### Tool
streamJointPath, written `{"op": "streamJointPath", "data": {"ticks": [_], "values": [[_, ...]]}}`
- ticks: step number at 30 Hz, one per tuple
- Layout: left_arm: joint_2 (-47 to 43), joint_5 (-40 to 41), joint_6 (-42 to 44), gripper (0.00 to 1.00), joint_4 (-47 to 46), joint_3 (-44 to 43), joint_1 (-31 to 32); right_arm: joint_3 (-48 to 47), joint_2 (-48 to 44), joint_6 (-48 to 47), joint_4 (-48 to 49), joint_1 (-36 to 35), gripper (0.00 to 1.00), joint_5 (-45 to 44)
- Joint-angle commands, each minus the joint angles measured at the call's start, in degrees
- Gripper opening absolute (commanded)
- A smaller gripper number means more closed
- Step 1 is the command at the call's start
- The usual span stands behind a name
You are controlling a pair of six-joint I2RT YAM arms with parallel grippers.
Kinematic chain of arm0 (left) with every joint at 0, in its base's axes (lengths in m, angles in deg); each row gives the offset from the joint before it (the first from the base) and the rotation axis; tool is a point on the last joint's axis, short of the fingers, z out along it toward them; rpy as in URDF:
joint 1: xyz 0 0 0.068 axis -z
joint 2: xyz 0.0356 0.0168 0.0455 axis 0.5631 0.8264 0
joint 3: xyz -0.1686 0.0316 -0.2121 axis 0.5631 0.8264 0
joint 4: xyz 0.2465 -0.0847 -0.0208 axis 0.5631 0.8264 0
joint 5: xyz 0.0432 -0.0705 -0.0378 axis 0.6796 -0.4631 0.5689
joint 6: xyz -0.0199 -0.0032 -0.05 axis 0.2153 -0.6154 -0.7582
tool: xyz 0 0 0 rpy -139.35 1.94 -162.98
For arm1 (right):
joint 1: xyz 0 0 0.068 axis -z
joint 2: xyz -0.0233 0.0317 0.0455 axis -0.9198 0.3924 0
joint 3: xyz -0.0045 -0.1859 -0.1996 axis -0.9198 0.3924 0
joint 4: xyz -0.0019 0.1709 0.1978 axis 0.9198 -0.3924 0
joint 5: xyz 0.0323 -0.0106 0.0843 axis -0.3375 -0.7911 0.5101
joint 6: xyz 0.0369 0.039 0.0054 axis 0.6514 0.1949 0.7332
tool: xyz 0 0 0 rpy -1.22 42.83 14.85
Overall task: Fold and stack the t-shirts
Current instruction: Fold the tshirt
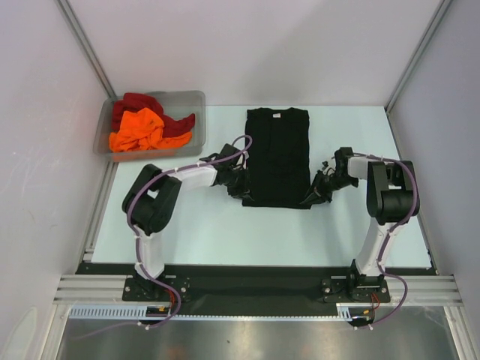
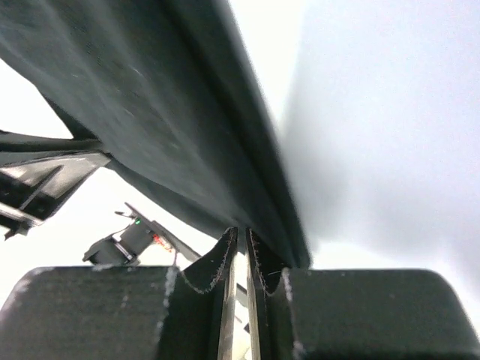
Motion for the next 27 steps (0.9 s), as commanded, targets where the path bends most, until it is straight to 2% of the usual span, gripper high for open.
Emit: {"op": "streamJointPath", "data": {"ticks": [1,2,5,7,13,17,21,24,27], "values": [[-5.7,4.8,4.84,0.25,6.51,0.3,0.38,1.63,-5.57,-2.08,-1.93,0.6,0.14,-6.58],[-6.59,4.89,5.01,0.29,7.22,-0.4,0.64,1.54,-6.55,-1.64,-1.93,0.07,0.14,-6.4],[-8.61,3.66,3.88,0.31,8.28,-2.69,1.43,-0.03,-9.1,-0.5,-2.46,-1.51,0.16,-5.96],[-9.15,1.64,1.85,0.32,5.75,-2.17,1.52,-1.7,-9.28,0.38,-2.29,-3.97,0.17,-5.96],[-4.67,-1.44,-1.05,0.3,0.82,1.87,-0.14,-6.9,-2.43,4.95,2.62,-9.51,0.18,-1.48],[-4.32,0.05,-0.7,0.28,-1.39,6.79,-2.52,-3.83,-0.93,4.96,4.74,-7.85,0.17,-1.66],[-5.89,0.76,1.67,0.27,-1.21,10.21,-2.52,3.19,-2.51,1.37,4.66,-3.54,0.18,-2.62],[-8.88,1.72,2.11,0.27,0.62,11.54,-2.08,5.4,-5.49,-0.49,3.17,0.5,0.17,-4.02],[-13.36,4.35,3.69,0.28,3.96,9.8,-0.59,4.36,-8.66,-2.25,-0.17,1.04,0.18,-5.61]]}}
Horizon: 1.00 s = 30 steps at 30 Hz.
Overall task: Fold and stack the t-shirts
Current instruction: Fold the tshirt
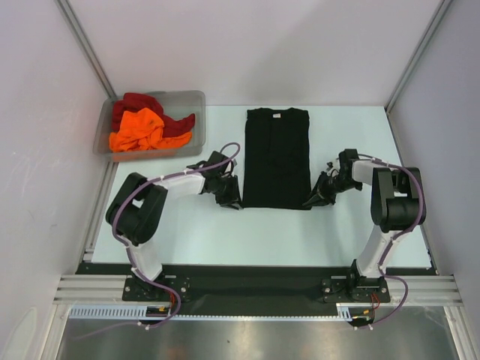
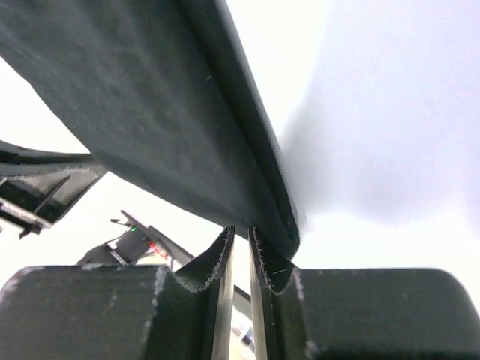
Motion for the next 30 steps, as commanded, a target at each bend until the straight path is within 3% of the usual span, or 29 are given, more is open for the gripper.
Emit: {"op": "streamJointPath", "data": {"ticks": [1,5,9,16,22,30], "values": [[-6.04,4.36,3.17,0.28,5.06,-1.7,1.88,-1.76,-4.64,-3.39,-3.6,-0.16,0.18,-4.43],[-5.88,3.75,2.91,0.29,7.27,-8.29,4.25,-6.25,-5.35,-0.41,-3.79,-4.2,0.18,-2.94],[0.08,1.74,-0.15,0.29,5.87,-15.23,5.93,-9.5,-1.86,4.16,-0.54,-10.34,0.19,-1.01],[8.7,-3.72,-3.95,0.27,1.56,-16.39,5.84,-10.74,5.63,7.69,5.26,-16.51,0.17,1.99],[7.4,-1.7,-2.46,0.27,-0.81,-7.09,5.58,-2.06,1.43,5.06,6.49,-13.27,0.17,1.46],[0.38,0.76,-0.35,0.26,-0.12,0.4,5.23,3.41,-4.03,-1.62,0.7,-0.96,0.18,-2.31]]}}
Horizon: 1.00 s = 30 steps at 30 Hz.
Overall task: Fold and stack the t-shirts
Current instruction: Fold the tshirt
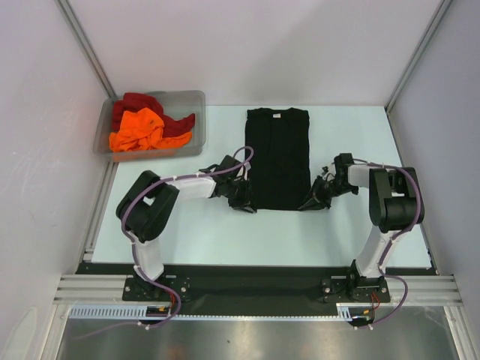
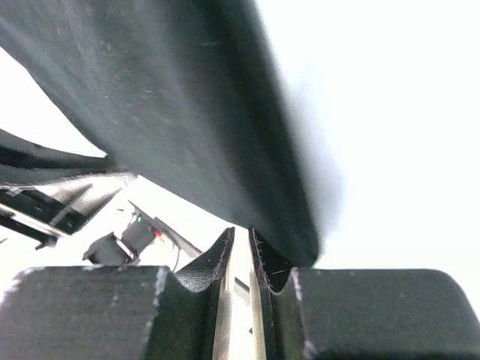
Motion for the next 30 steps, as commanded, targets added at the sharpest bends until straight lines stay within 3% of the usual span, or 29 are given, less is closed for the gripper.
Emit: {"op": "streamJointPath", "data": {"ticks": [1,6,12,17,20,22,26,30], "values": [[-4.39,3.45,2.84,0.26,5.96,2.54,-0.08,0.18,-4.25,-5.08,-3.98,2.93,0.18,-5.2],[-9.5,5.56,4.08,0.28,9.04,0.7,-0.26,-0.7,-6.8,-3.77,-4.0,3.02,0.18,-2.84],[-9.32,4.16,3.64,0.27,8.08,1.13,-1.84,-1.14,-7.68,-3.15,-3.46,3.81,0.18,-1.26],[-8.89,-1.45,3.2,0.29,1.49,-2.54,-3.33,-3.24,-7.16,1.94,5.74,3.81,0.28,2.61],[-4.68,-4.54,1.62,0.3,-1.15,-7.64,-4.83,-6.93,-2.69,6.95,11.21,3.81,0.27,4.98],[-0.65,-5.77,0.22,0.3,-3.07,-10.37,-5.62,-10.36,0.73,9.93,12.97,3.81,0.25,5.07],[6.47,-10.24,-3.91,0.3,-8.88,-16.18,-8.08,-16.25,6.9,14.07,16.66,3.81,0.11,5.42],[11.85,-12.54,-9.27,0.3,-15.73,-18.03,-10.1,-19.15,12.52,20.04,22.81,3.81,0.06,7.0]]}}
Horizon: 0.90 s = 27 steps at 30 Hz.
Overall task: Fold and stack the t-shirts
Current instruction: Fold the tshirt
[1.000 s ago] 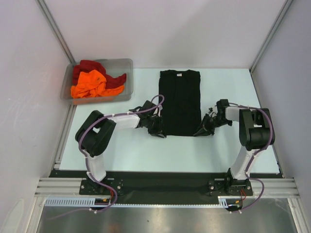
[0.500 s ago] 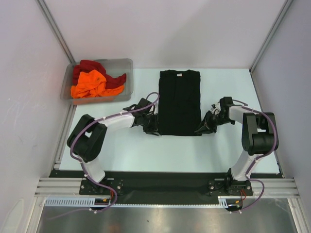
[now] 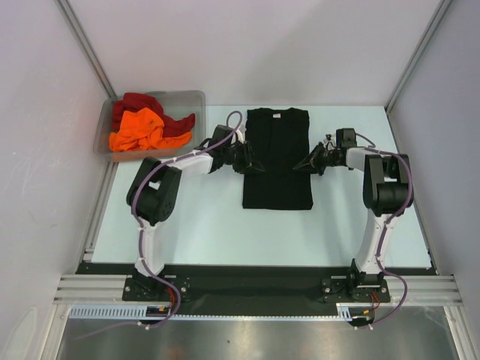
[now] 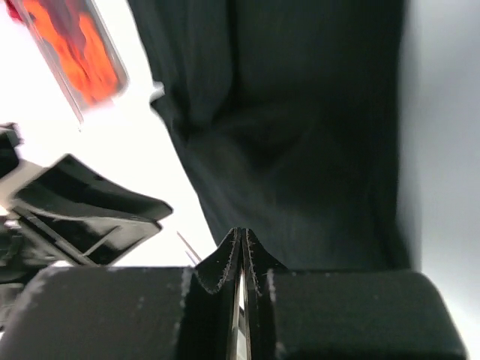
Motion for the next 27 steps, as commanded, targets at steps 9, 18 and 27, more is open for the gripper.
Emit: {"op": "streamJointPath", "data": {"ticks": [9,18,27], "values": [[12.53,-5.14,-7.61,0.31,-13.02,-6.13,-5.9,-7.9,13.47,14.68,17.77,3.87,0.05,2.9],[15.09,-3.56,-0.33,0.33,-2.06,-16.15,-7.23,-13.88,17.0,12.75,13.47,7.74,0.06,2.64],[8.41,-3.99,0.83,0.36,1.57,-17.3,-4.68,-22.24,10.33,4.48,-2.54,8.01,0.11,0.44]]}}
